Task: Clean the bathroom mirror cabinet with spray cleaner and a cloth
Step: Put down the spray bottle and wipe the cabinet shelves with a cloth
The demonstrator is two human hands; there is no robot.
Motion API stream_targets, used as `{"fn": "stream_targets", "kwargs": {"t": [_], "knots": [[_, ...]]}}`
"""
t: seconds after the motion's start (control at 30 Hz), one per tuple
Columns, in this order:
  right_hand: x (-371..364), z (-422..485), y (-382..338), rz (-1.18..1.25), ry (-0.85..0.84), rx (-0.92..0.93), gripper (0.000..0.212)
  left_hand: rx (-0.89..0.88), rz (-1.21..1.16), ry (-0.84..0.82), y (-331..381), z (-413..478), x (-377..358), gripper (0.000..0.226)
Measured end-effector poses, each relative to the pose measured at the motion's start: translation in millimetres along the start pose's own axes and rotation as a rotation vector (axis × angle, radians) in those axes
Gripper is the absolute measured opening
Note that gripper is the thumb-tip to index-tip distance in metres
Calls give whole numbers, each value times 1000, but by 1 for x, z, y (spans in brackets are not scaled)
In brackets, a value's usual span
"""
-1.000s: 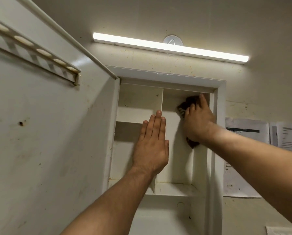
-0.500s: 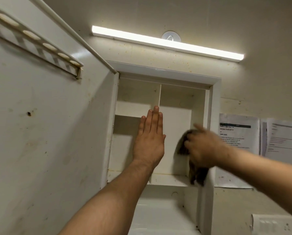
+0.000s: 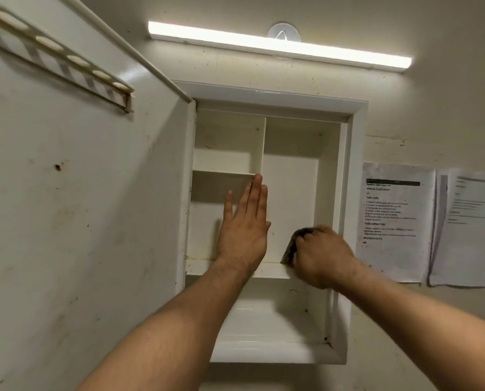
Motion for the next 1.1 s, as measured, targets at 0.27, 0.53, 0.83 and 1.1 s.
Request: {"fn": "stream_targets", "kwargs": {"t": [0.27, 0.53, 0.83, 1.1], "knots": [[-15, 11, 8, 497, 61, 147, 86, -123, -63, -119, -13, -4, 19, 79], [44, 104, -10, 602, 397, 139, 79, -215, 19, -175, -30, -4, 33, 81], [-40, 29, -10, 590, -14, 508, 27, -164, 71, -264, -19, -5, 39, 88], [3, 64, 6, 474, 334, 341, 68, -172, 66, -235, -23, -6, 37, 81]]}}
Point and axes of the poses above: each hand's wrist, its own z-axis towards the middle knuckle, its own x-axis out of the back of the hand, y = z × x, the point moved 1 cm from there along z, towards the middle knuckle, and after that the axes turned 12 degrees about z, right-handed, at the moved point
